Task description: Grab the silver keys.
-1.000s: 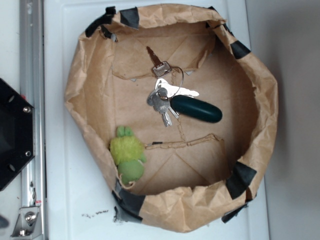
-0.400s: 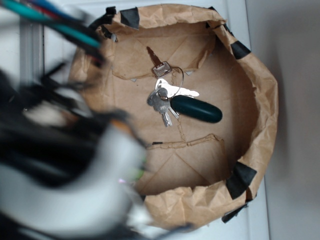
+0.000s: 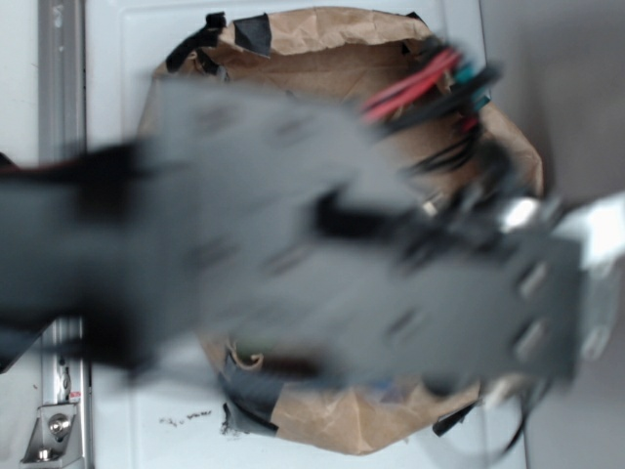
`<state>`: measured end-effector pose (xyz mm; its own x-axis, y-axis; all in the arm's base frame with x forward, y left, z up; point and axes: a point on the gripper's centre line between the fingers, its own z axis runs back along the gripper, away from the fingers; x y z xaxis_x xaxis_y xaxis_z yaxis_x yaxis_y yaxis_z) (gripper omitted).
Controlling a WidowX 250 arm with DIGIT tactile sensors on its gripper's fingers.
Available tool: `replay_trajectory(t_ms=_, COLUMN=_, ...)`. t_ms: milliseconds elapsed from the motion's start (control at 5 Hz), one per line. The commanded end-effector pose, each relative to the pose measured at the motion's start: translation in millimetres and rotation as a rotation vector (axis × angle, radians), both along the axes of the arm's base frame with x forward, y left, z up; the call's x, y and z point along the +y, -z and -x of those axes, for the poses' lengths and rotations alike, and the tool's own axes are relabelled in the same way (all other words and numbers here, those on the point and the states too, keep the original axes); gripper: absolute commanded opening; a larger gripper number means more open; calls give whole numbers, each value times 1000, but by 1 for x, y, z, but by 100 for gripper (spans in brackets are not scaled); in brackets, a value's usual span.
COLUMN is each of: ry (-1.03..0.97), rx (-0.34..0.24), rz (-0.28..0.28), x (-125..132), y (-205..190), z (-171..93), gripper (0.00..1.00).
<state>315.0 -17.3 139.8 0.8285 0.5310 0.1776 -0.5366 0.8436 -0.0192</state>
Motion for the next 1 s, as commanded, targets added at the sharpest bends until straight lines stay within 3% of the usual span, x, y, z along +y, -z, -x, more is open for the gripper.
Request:
replay_trajectory(t_ms=0, ry=-10, rx=-92, rz=42, x=73, y=10, z=42, gripper=100)
replay_trajectory(t_ms=200, ry=75, rx=-146, rz=38, x=61, y=-2, z=76, gripper=100)
replay_trajectory(t_ms=400, ry=42, rx=-115, rz=20, x=46, y=8, z=42, gripper=100)
replay_trajectory(t_ms=600, ry=19, rx=-116, rz=-17, x=37, y=22, z=27, gripper=100)
replay_trajectory(t_ms=800, ry=0, rx=-85, rz=-12, x=32, y=29, z=1, gripper=100)
